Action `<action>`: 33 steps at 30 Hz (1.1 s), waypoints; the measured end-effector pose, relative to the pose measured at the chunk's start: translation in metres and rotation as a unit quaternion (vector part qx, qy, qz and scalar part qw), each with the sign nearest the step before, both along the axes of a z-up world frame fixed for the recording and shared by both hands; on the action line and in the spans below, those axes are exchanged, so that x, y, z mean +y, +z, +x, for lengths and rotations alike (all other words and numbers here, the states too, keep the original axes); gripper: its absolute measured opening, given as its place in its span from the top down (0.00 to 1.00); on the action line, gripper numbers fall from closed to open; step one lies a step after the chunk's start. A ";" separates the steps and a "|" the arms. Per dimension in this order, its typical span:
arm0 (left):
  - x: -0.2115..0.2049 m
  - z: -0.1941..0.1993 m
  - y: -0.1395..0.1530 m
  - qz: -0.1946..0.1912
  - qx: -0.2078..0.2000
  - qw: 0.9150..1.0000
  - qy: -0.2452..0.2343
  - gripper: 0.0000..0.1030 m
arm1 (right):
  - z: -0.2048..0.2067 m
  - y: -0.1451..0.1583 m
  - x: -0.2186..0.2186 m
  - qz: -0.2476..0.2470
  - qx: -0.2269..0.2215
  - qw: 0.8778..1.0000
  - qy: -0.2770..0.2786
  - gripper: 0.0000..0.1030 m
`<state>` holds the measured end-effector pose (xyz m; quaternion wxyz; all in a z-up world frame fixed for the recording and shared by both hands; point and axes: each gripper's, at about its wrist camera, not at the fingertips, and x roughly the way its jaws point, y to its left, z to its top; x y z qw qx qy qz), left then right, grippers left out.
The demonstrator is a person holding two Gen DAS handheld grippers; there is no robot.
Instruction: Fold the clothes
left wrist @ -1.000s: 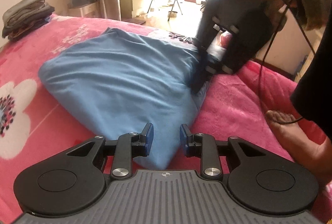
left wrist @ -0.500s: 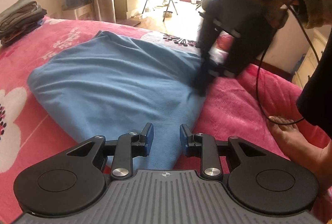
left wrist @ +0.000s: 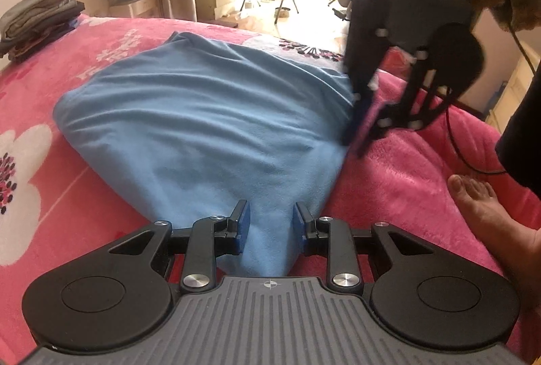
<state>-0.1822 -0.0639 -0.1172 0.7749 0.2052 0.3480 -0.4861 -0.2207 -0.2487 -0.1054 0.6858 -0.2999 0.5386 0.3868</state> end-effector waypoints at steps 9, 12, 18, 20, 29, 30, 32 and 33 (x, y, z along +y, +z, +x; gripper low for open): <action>0.003 0.000 0.002 -0.004 0.001 1.000 -0.003 0.74 | 0.015 0.023 0.022 0.021 -0.075 0.997 -0.016 0.89; 0.005 -0.001 0.003 -0.008 0.004 1.000 0.001 0.74 | 0.005 0.003 0.009 -0.054 -0.067 0.996 -0.016 0.88; 0.008 0.004 0.009 -0.023 0.004 1.000 0.001 0.74 | -0.004 0.016 -0.017 -0.095 -0.054 0.993 -0.034 0.89; 0.004 0.005 0.009 -0.027 0.003 1.000 -0.004 0.74 | 0.003 0.024 -0.013 -0.069 -0.086 0.993 -0.042 0.88; -0.002 0.005 0.001 -0.016 0.001 1.000 -0.014 0.74 | 0.007 0.004 -0.041 -0.133 -0.087 0.986 -0.053 0.89; -0.002 0.005 0.001 -0.017 0.002 1.000 -0.014 0.74 | 0.007 0.008 -0.033 -0.127 -0.099 0.986 -0.044 0.89; -0.003 0.005 0.001 -0.017 0.003 1.000 -0.015 0.74 | 0.008 0.019 -0.024 -0.098 -0.108 0.989 -0.033 0.89; -0.004 0.005 0.000 -0.016 0.004 1.000 -0.016 0.74 | 0.008 0.018 -0.022 -0.083 -0.109 0.990 -0.028 0.89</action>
